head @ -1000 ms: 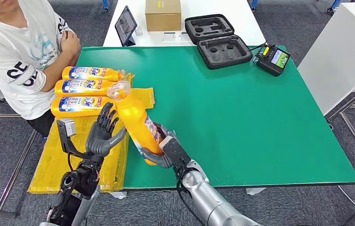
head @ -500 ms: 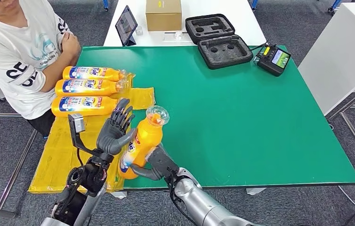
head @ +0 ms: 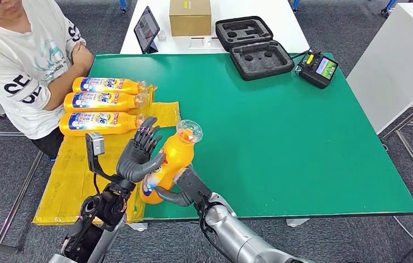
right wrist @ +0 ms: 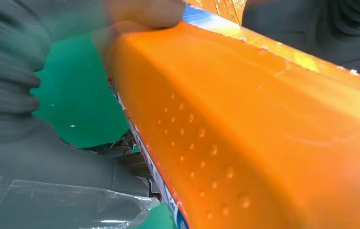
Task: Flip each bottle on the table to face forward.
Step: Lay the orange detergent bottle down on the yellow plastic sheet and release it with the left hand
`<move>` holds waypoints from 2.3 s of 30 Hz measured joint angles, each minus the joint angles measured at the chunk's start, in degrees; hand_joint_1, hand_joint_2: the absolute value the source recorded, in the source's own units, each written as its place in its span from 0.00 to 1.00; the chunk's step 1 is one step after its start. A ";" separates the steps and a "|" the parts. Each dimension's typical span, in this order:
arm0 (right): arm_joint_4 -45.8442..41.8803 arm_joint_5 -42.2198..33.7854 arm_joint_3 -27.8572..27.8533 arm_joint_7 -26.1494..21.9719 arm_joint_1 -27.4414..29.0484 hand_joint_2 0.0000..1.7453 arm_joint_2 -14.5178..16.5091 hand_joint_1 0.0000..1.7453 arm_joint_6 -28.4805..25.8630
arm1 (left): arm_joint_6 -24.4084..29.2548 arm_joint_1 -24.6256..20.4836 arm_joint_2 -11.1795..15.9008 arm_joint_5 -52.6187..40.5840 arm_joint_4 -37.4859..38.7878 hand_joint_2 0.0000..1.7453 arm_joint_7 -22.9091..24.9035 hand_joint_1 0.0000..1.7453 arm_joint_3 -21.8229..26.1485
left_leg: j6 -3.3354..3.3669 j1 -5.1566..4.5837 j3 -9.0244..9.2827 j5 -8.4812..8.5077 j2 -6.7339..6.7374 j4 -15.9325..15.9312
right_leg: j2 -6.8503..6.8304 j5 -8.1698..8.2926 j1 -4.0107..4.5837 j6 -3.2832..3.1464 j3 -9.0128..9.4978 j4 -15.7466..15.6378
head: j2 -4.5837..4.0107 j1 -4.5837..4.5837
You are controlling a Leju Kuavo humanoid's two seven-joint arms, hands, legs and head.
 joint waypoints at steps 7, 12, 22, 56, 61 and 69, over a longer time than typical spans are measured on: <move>0.00 0.00 -0.28 -0.02 0.00 1.00 0.00 1.00 0.00 | 0.04 0.00 0.02 -0.05 0.00 1.00 -0.01 0.00 -0.03 | 0.00 0.00 0.00 0.00 0.00 0.00 | 0.00 0.00 0.00 0.00 0.00 0.00 | 0.00 0.00; 0.00 0.00 -0.39 -0.02 0.00 1.00 0.00 1.00 0.00 | 0.04 0.00 0.02 -0.06 0.00 1.00 -0.01 0.00 -0.03 | 0.00 0.00 0.00 0.00 0.00 0.00 | 0.00 0.00 0.00 0.00 0.00 0.00 | 0.00 0.00; -0.17 -0.35 -0.75 -0.05 0.03 1.00 -0.03 1.00 -0.07 | 0.71 0.00 0.09 -0.10 0.00 1.00 -0.24 0.00 -0.05 | 0.00 0.00 0.00 0.00 0.00 0.00 | 0.00 0.00 0.00 0.00 0.00 0.00 | 0.00 0.00; -3.15 1.84 -3.28 3.91 -1.93 1.00 -1.55 1.00 2.91 | -5.55 2.99 4.42 -23.92 -7.09 1.00 -4.58 0.00 -2.89 | 0.00 0.00 -0.01 0.00 0.00 0.00 | 0.00 0.00 0.00 0.00 0.00 0.00 | 0.00 0.00; -3.15 4.47 -3.17 4.77 -1.94 1.00 -1.42 1.00 1.82 | -6.32 3.61 4.48 -23.99 -8.15 1.00 -3.95 0.00 -2.82 | 0.00 0.00 -0.01 0.00 0.00 0.00 | 0.00 0.00 0.00 0.00 0.00 0.00 | 0.00 0.00; -3.43 7.74 3.66 9.73 -2.02 1.00 -0.31 1.00 -3.77 | -6.30 3.18 4.48 -20.04 -7.20 1.00 -0.51 0.00 -2.11 | -0.01 0.02 0.02 0.01 0.02 0.00 | 0.01 0.00 0.01 0.00 -0.01 0.00 | 0.00 -0.01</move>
